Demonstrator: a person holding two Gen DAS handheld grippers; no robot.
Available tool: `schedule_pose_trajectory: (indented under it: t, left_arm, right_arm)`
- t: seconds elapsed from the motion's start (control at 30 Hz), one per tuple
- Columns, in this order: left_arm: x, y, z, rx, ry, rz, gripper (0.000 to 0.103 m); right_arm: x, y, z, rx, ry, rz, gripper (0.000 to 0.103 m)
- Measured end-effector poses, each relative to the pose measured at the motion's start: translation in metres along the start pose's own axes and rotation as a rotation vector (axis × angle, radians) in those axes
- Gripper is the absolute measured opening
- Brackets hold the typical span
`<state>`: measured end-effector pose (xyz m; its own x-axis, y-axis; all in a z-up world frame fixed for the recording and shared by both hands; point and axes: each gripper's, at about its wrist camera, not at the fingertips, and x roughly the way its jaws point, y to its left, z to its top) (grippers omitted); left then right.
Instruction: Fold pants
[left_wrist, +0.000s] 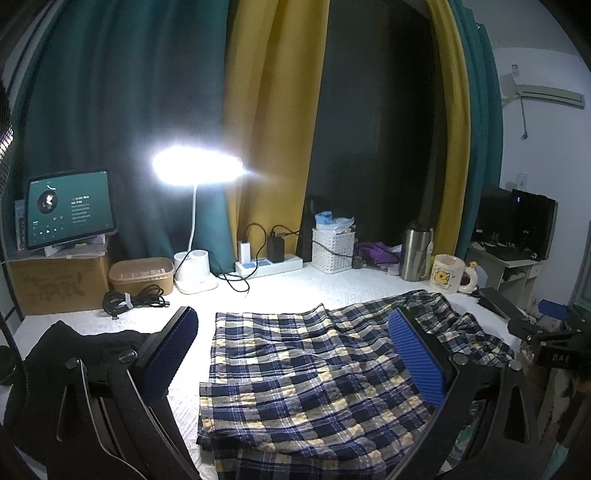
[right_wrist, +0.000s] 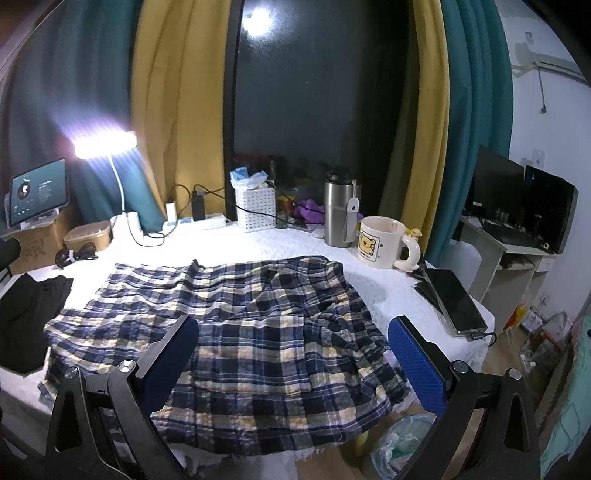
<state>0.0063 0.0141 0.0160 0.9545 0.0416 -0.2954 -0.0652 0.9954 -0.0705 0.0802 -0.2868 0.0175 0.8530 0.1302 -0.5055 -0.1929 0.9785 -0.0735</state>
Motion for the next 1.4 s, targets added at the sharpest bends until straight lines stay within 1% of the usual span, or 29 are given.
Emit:
schedule_pose_trajectory:
  t: [0.27,0.4,0.6,0.67,0.83,0.93,1.1,1.17,1.23,1.27,1.3,1.37,1.4]
  left_arm:
    - [0.041,0.017,0.008,-0.003,0.066,0.044,0.102]
    - [0.065,0.025,0.013,-0.003,0.101,0.052,0.102]
    - [0.113,0.037,0.018,-0.004,0.195,0.055,0.102]
    - [0.132,0.045,0.016,-0.018,0.240,0.052,0.102]
    - [0.172,0.057,0.012,-0.021,0.322,0.046,0.101]
    - [0.198,0.064,0.007,-0.005,0.364,0.047,0.101]
    - [0.242,0.079,-0.005,0.003,0.457,0.044,0.101]
    - [0.259,0.084,-0.010,0.002,0.496,0.024,0.100]
    - [0.271,0.088,-0.015,-0.008,0.531,0.018,0.097]
    - [0.277,0.090,-0.017,-0.013,0.547,0.011,0.096]
    - [0.282,0.091,-0.019,-0.019,0.560,0.008,0.095]
    - [0.293,0.096,-0.023,-0.032,0.589,0.000,0.094]
    - [0.296,0.098,-0.025,-0.040,0.597,-0.004,0.094]
  right_arm:
    - [0.039,-0.013,0.017,0.003,0.043,-0.011,0.103]
    - [0.064,-0.017,0.027,-0.001,0.070,-0.011,0.103]
    - [0.102,-0.024,0.044,-0.008,0.100,-0.004,0.103]
    - [0.117,-0.028,0.048,-0.008,0.111,-0.003,0.103]
    - [0.154,-0.041,0.057,-0.002,0.145,-0.005,0.103]
    - [0.180,-0.048,0.061,-0.004,0.173,0.000,0.103]
    - [0.222,-0.063,0.066,0.009,0.228,0.009,0.103]
    - [0.239,-0.070,0.067,0.018,0.252,0.007,0.102]
    - [0.257,-0.076,0.067,0.033,0.279,0.013,0.098]
    - [0.263,-0.078,0.066,0.043,0.292,0.013,0.093]
    - [0.271,-0.081,0.066,0.055,0.305,0.018,0.092]
    - [0.285,-0.086,0.064,0.086,0.345,0.042,0.090]
    - [0.292,-0.087,0.062,0.097,0.361,0.056,0.085]
